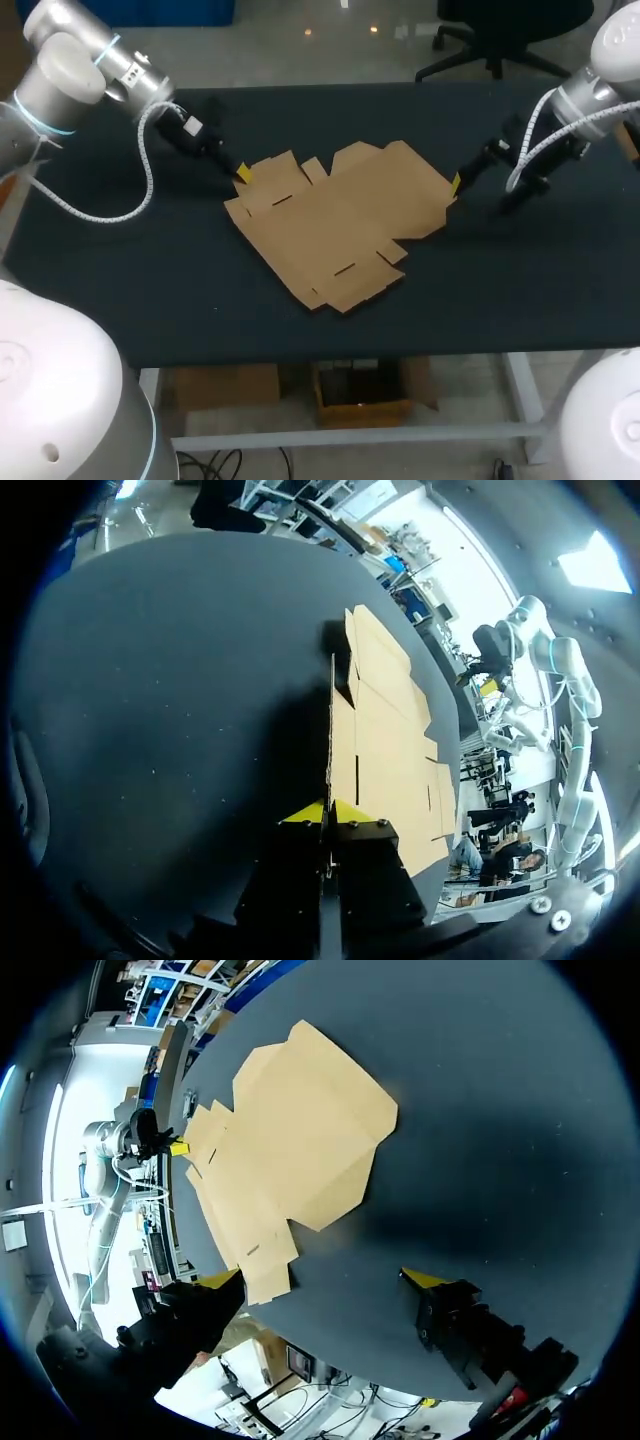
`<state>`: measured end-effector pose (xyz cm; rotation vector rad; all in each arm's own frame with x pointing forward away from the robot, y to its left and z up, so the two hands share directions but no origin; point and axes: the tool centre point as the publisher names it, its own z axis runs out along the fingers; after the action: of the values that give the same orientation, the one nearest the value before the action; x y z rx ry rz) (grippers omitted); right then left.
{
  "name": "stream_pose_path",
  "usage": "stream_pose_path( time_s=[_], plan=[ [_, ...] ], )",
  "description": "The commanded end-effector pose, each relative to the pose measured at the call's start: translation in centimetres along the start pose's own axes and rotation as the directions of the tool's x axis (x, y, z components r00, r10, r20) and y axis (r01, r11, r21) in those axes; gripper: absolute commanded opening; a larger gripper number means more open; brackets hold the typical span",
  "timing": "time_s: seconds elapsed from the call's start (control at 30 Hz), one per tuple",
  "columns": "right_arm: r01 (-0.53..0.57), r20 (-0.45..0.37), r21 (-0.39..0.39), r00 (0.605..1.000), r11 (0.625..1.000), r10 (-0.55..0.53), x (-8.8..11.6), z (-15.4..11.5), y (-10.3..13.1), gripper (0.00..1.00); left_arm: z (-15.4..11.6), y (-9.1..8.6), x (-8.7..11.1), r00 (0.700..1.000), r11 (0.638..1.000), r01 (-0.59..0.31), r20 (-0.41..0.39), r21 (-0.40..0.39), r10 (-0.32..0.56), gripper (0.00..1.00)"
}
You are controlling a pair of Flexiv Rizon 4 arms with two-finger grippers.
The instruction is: Assemble the packaging by folding the flat box into shape, placing the metal phone stand inside, and closing the box properly
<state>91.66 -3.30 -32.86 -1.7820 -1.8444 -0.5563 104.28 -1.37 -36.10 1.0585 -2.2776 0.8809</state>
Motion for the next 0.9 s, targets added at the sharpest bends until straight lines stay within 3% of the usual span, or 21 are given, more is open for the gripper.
stream_pose_path(
  time_s=[0.03,0.47,0.7,0.73,0.77,0.8,0.9],
  plan=[
    [-0.001,0.002,0.009,1.0,1.0,0.001,0.1,0.0,0.3,1.0,-0.8,1.6,1.4,0.995,0.978,0.021,0.086,0.207,-0.039,0.0],
    [0.005,0.007,0.017,1.0,1.0,-0.005,0.5,0.1,0.6,1.0,-1.5,1.6,1.4,0.988,0.916,0.107,0.059,0.387,-0.14,0.0],
    [0.005,0.007,0.022,1.0,1.0,-0.005,0.6,0.1,0.6,1.0,-1.2,2.3,1.8,0.973,0.874,0.154,0.083,0.461,-0.215,0.0],
    [0.005,0.007,0.023,1.0,1.0,-0.005,0.6,0.1,0.6,1.0,-1.2,2.4,1.9,0.968,0.867,0.162,0.093,0.471,-0.231,0.22],
    [0.006,0.007,0.024,1.0,1.0,-0.006,0.6,0.1,0.6,1.0,-1.2,2.5,1.9,0.966,0.863,0.17,0.092,0.476,-0.241,0.95],
    [0.007,0.006,0.024,1.0,1.0,-0.007,0.6,0.1,0.6,1.0,-1.3,2.6,2.0,0.964,0.858,0.175,0.095,0.482,-0.25,1.0],
    [0.006,0.002,0.026,1.0,1.0,-0.006,0.6,0.1,0.7,1.0,-1.7,3.1,2.1,0.96,0.854,0.176,0.105,0.49,-0.258,1.0]
  ],
)
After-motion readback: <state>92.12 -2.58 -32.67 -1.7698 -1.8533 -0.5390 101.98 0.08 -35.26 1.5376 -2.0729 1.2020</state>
